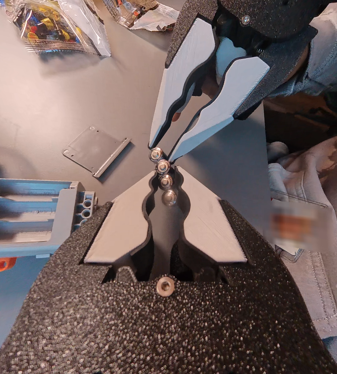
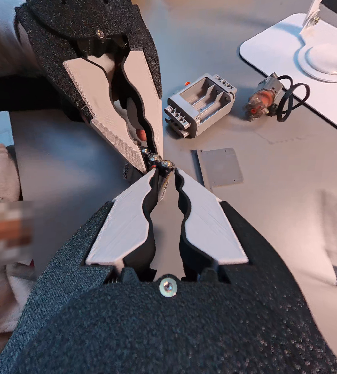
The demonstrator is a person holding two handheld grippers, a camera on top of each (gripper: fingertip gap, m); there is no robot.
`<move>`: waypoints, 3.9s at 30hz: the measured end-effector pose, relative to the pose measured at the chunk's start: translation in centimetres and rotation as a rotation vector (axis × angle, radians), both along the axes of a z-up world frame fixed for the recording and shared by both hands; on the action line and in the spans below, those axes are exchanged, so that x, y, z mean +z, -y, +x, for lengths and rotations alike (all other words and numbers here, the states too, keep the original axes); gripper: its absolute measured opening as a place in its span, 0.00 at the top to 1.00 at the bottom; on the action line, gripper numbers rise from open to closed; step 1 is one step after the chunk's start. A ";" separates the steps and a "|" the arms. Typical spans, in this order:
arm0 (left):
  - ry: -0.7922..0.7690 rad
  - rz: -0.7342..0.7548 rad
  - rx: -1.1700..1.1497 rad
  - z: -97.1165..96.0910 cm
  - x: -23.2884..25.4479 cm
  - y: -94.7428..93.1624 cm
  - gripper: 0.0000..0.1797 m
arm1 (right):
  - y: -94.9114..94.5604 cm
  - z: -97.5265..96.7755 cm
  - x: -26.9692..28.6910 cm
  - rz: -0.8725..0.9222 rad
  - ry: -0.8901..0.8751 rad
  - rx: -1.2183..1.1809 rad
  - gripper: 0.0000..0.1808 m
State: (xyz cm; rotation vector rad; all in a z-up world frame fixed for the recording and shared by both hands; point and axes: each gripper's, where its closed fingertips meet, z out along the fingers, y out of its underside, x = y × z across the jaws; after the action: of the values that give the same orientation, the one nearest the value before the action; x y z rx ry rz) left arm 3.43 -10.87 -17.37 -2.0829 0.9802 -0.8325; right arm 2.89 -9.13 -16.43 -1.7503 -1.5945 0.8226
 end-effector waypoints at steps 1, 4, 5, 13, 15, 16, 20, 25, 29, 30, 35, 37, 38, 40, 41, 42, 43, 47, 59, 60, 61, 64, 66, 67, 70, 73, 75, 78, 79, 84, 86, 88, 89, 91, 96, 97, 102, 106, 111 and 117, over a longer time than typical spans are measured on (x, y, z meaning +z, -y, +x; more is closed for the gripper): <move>-0.004 0.008 -0.003 -0.1 0.0 0.0 0.93 | 0.0 -0.1 0.0 -0.012 0.008 -0.005 0.92; -0.012 0.028 0.001 -0.2 0.0 0.0 0.93 | 0.1 -0.3 -0.1 -0.018 0.057 0.001 0.93; -0.020 0.043 0.001 -0.3 -0.1 0.0 0.93 | 0.1 -0.4 -0.1 -0.012 0.079 0.002 0.94; -0.085 0.134 -0.007 -0.7 -0.4 -0.1 0.94 | 0.0 -1.2 -0.5 -0.066 0.180 0.072 0.96; -0.090 0.139 -0.009 -0.8 -0.4 -0.1 0.94 | 0.0 -1.4 -0.6 -0.069 0.191 0.086 0.97; -0.089 0.134 -0.008 -0.8 -0.5 -0.1 0.94 | 0.0 -1.4 -0.7 -0.058 0.193 0.088 0.97; -0.071 0.104 -0.013 -0.8 -0.5 -0.2 0.94 | -0.1 -1.3 -0.7 -0.061 0.172 0.069 0.97; -0.011 0.040 0.004 -1.0 0.1 -0.9 0.93 | -0.6 -0.7 0.3 -0.037 0.024 0.048 0.95; -0.009 0.064 -0.002 -0.9 0.4 -0.6 0.93 | -0.5 0.1 1.4 -0.046 -0.112 0.074 0.90; -0.003 0.060 -0.003 -0.9 0.5 -0.5 0.93 | -0.6 0.3 1.7 -0.067 -0.137 0.068 0.89; 0.005 0.086 -0.017 -0.4 0.5 -0.6 0.93 | -0.6 0.2 5.5 -0.504 -0.396 -0.014 0.88; 0.006 0.090 -0.018 -0.3 0.5 -0.5 0.93 | -0.8 0.2 6.6 -0.648 -0.477 -0.031 0.88; 0.009 0.088 -0.017 -0.3 0.5 -0.5 0.93 | -0.8 0.1 6.8 -0.696 -0.497 -0.034 0.87; 0.017 0.087 -0.021 -0.3 0.6 -0.4 0.93 | -0.7 0.0 6.5 -0.735 -0.496 -0.037 0.87; 0.021 0.091 -0.025 -0.3 0.7 -0.4 0.93 | -0.6 -0.1 6.1 -0.724 -0.476 -0.035 0.87; 0.022 0.097 -0.032 -0.3 0.8 -0.2 0.94 | -0.5 -0.2 5.6 -0.703 -0.452 -0.036 0.87; 0.018 0.102 -0.043 -0.2 0.8 -0.1 0.94 | -0.6 -0.2 5.0 -0.673 -0.421 -0.043 0.87; 0.031 0.088 -0.049 -0.3 0.9 0.2 0.94 | -0.3 -0.2 2.4 -0.492 -0.255 -0.008 0.86; -0.038 0.055 -0.047 -1.8 0.2 0.0 0.88 | 1.3 -1.0 -0.7 -0.085 -0.002 0.300 0.92; -0.040 0.040 -0.049 -2.1 0.1 0.2 0.89 | 1.3 -1.0 -0.7 -0.099 0.002 0.302 0.92; -0.034 0.013 -0.049 -2.2 0.1 0.4 0.91 | 1.3 -1.0 -0.7 -0.101 -0.003 0.307 0.92; 0.010 -0.089 -0.012 -2.5 0.1 0.2 0.92 | 1.4 -1.2 -0.6 -0.107 -0.013 0.311 0.92; 0.073 -0.199 0.024 -2.7 0.1 -0.1 0.93 | 1.1 -1.3 -0.6 -0.049 -0.021 0.311 0.92; 0.097 -0.240 0.033 -2.7 0.1 -0.2 0.93 | 1.0 -1.4 -0.5 -0.002 -0.024 0.314 0.92; 0.140 -0.322 0.049 -2.7 0.2 -0.4 0.93 | 0.9 -1.3 -0.4 0.132 -0.026 0.314 0.92; 0.145 -0.338 0.038 -2.6 0.2 -0.4 0.92 | 0.8 -1.3 -0.4 0.066 -0.042 0.278 0.92; 0.140 -0.329 0.019 -2.5 0.2 -0.1 0.91 | 0.7 -1.2 -0.5 -0.068 -0.062 0.233 0.92; 0.086 -0.252 0.015 -3.1 -0.1 0.0 0.89 | 0.0 -0.8 -0.3 -0.217 -0.072 0.170 0.93; 0.074 -0.238 0.009 -3.1 -0.1 0.1 0.87 | -0.1 -0.5 -0.2 -0.271 -0.069 0.155 0.93; -0.007 -0.161 0.010 -2.5 -0.8 -0.1 0.92 | -0.2 -0.2 0.0 -0.358 -0.088 0.125 0.93; 0.005 -0.188 0.032 -2.4 -0.7 -0.4 0.93 | -0.6 0.0 -0.5 -0.301 -0.051 0.106 0.92; 0.022 -0.243 0.034 -2.3 -0.8 -0.2 0.93 | -0.7 0.2 -0.8 -0.234 -0.024 0.100 0.92; 0.026 -0.256 0.034 -2.3 -0.8 -0.2 0.93 | -0.7 0.2 -0.7 -0.194 -0.021 0.105 0.91; 0.032 -0.262 0.034 -2.2 -0.8 -0.1 0.94 | -0.5 0.2 -0.7 -0.101 -0.016 0.136 0.85; -0.007 -0.184 0.008 -1.9 -0.7 0.5 0.93 | 0.6 -0.4 -0.6 -0.043 -0.028 0.202 0.89; -0.013 -0.178 0.019 -2.0 -0.7 0.6 0.93 | 0.8 -0.4 -0.5 -0.040 -0.027 0.216 0.90; -0.013 -0.188 0.058 -2.2 -0.4 1.0 0.94 | 1.6 -0.2 -0.4 0.030 -0.030 0.273 0.92; -0.006 -0.199 0.083 -2.2 -0.3 1.2 0.93 | 2.0 -0.2 -0.4 0.082 -0.039 0.282 0.92; -0.045 -0.082 0.105 -2.2 -0.1 1.2 0.93 | 1.8 0.0 -0.3 0.066 -0.057 0.223 0.92; -0.062 -0.027 0.164 -2.0 0.1 0.6 0.93 | 1.5 0.6 -0.3 -0.082 -0.065 0.139 0.92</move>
State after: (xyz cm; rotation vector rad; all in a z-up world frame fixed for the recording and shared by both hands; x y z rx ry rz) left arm 1.39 -11.43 -17.27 -2.1900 0.8212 -0.7052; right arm 3.49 -10.63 -16.75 -1.6657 -1.6749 1.0142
